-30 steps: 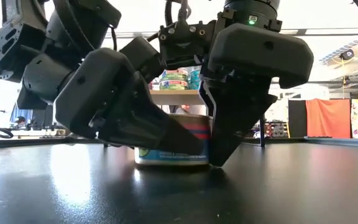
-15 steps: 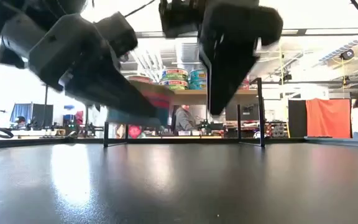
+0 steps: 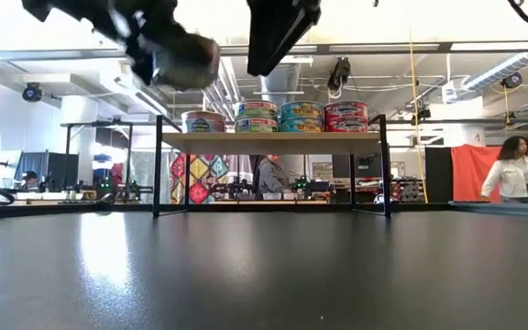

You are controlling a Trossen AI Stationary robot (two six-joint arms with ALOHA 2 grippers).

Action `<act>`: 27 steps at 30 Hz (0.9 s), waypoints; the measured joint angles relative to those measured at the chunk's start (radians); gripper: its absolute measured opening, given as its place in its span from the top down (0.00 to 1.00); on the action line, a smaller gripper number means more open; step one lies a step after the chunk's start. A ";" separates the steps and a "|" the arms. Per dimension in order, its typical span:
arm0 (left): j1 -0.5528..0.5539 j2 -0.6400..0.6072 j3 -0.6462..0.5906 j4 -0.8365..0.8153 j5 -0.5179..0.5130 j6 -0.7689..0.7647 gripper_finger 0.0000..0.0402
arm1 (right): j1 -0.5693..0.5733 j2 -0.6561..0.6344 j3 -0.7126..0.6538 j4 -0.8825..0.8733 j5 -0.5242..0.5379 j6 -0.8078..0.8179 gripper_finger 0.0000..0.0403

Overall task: Stack canned seafood by type on shelf
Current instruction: Stack the blue pink tuna can on top of the other blue pink tuna can on the shelf

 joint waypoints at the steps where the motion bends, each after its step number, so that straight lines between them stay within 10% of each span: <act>1: 0.031 -0.018 0.020 -0.022 0.004 0.011 0.08 | -0.012 0.000 0.006 -0.004 0.000 -0.011 0.50; 16: 0.575 0.017 0.331 -0.229 0.277 0.264 0.08 | -0.211 -0.010 0.238 0.047 -0.004 -0.291 0.50; 27: 0.845 0.146 0.344 -0.196 0.503 0.287 0.05 | -0.391 -0.070 0.238 0.508 -0.115 -0.482 0.50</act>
